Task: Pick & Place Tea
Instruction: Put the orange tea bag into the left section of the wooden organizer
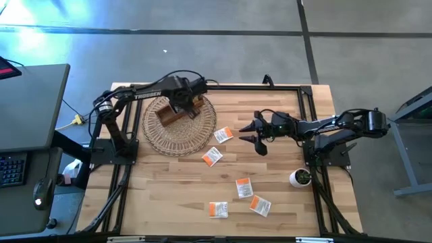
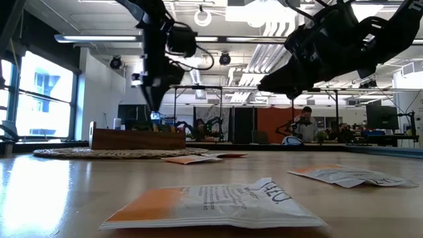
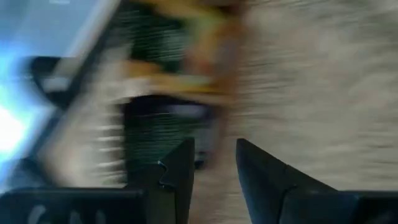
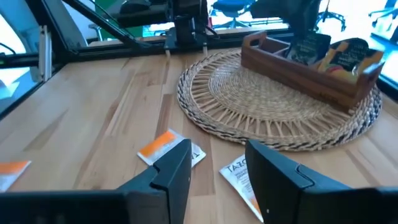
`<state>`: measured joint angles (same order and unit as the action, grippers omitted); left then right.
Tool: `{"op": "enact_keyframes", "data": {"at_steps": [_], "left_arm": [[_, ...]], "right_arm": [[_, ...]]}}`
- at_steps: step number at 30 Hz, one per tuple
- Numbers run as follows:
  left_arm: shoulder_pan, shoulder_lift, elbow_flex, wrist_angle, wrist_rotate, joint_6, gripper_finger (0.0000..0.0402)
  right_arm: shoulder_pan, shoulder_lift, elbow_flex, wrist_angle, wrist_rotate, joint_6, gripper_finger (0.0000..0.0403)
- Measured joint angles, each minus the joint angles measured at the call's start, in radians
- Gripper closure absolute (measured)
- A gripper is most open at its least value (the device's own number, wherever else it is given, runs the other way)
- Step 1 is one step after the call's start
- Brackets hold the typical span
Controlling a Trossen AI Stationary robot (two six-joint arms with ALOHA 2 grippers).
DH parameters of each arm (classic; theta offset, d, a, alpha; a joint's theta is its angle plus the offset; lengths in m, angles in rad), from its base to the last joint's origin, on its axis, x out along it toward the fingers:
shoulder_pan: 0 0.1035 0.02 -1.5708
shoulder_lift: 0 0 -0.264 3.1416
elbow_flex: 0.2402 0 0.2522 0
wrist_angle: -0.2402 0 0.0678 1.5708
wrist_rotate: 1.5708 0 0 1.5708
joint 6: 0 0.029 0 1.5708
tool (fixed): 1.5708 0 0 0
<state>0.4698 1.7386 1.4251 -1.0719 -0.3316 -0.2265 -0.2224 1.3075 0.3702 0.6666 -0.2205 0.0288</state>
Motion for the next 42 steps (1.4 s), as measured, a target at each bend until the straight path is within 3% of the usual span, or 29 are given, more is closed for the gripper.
{"op": "enact_keyframes", "data": {"at_steps": [4, 14, 21, 24, 29, 33, 37, 42], "left_arm": [[-0.097, 0.0, 0.007, 0.089, 0.143, -0.049, 0.0287], [-0.448, -0.036, 0.0, 0.13, 0.087, -0.123, 0.0286], [-0.602, -0.223, 0.003, 0.001, -0.173, -0.351, 0.0286], [-0.671, -0.292, -0.058, -0.035, -0.262, -0.441, 0.0286], [-0.75, -0.346, -0.248, 0.162, -0.249, -0.517, 0.0286], [-0.746, -0.348, -0.389, 0.515, -0.164, -0.495, 0.0286], [-0.675, -0.296, -0.461, 0.836, -0.116, -0.455, 0.0286], [-0.593, -0.2, -0.473, 0.919, 0.011, -0.342, 0.0286]], "right_arm": [[0.015, 0.0, 0.0, 0.0, 0.005, -0.045, 0.0262], [0.101, 0.0, 0.001, 0.0, 0.058, -0.108, 0.0274], [0.115, 0.0, 0.054, -0.089, 0.062, -0.082, 0.0274], [0.114, 0.0, 0.08, -0.167, 0.062, -0.066, 0.0274], [0.117, 0.002, 0.093, -0.229, 0.062, -0.079, 0.0274], [0.131, 0.015, 0.093, -0.196, 0.101, -0.079, 0.0274], [0.159, 0.09, 0.095, -0.112, 0.144, -0.075, 0.0274], [0.181, 0.234, 0.151, -0.116, 0.142, -0.081, 0.0274]]}}
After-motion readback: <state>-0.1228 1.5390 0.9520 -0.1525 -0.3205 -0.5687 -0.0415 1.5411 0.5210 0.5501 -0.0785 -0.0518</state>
